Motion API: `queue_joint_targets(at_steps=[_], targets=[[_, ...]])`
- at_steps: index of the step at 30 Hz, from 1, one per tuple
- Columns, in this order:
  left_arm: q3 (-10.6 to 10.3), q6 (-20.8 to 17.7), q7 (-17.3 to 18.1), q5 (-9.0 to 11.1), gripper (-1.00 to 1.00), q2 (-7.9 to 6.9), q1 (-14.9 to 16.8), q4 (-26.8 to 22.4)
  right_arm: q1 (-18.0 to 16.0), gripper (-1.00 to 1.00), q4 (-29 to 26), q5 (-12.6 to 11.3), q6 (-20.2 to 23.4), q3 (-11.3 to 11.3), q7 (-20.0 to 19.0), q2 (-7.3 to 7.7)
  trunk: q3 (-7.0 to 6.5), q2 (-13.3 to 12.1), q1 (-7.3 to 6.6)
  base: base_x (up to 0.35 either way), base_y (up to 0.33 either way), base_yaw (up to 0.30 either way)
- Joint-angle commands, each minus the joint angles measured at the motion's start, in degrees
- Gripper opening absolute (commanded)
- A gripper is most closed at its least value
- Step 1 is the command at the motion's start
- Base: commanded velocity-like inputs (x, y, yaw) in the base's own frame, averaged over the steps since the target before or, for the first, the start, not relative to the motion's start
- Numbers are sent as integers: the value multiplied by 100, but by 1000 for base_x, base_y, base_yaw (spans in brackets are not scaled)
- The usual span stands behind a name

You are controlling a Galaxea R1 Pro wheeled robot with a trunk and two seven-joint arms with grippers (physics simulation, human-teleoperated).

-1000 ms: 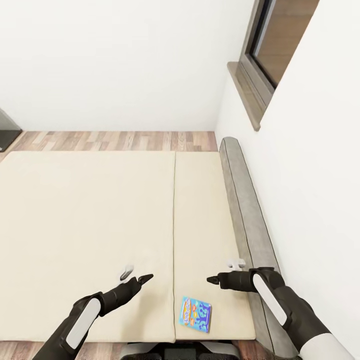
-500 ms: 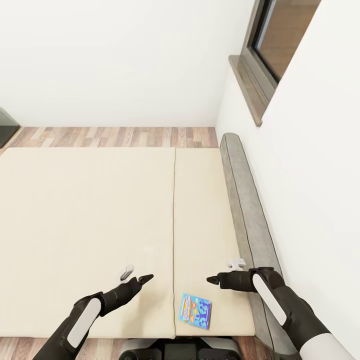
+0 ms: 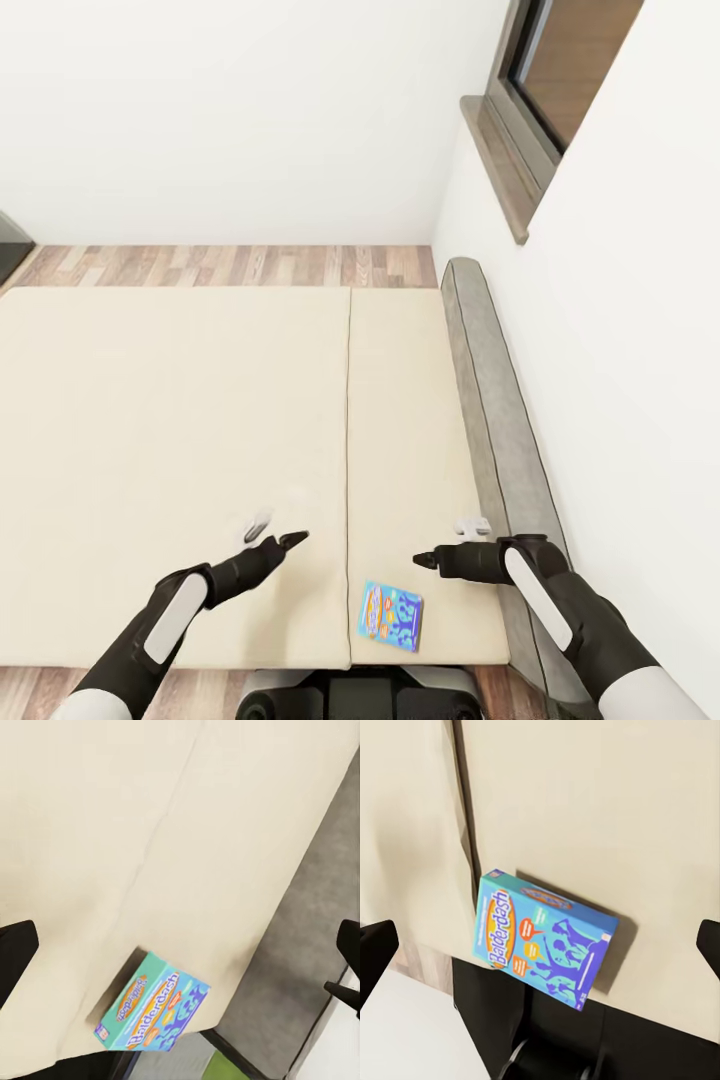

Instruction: Put all the toys in the child's room - the three board games (two on the bed and one on the table), the two jigsaw puzzles on the table, and the tennis ball on the table - inside the toy box on the table in the child's room.

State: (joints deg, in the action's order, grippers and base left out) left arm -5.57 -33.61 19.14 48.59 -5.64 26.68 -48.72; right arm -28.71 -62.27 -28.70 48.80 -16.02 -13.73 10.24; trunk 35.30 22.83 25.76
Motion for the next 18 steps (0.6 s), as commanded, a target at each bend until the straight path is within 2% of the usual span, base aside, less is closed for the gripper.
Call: queue_joint_targets(at_steps=[1,7,10,18], targets=[[-14,-34,8,30,100,19,118,112,-3,100,-4,37,16,-6,-33,-1,16,9,3,0,0,0],[-61,-38,43,27,100,195,544,660,-6,100,-4,38,16,-6,-30,-45,71,9,3,0,0,0],[-129,-20,53,21,100,260,663,884,-5,100,-4,42,16,-7,-31,-59,99,9,3,0,0,0],[-327,54,84,19,100,312,805,1169,-4,100,-4,57,16,-7,-28,-82,172,9,3,0,0,0]])
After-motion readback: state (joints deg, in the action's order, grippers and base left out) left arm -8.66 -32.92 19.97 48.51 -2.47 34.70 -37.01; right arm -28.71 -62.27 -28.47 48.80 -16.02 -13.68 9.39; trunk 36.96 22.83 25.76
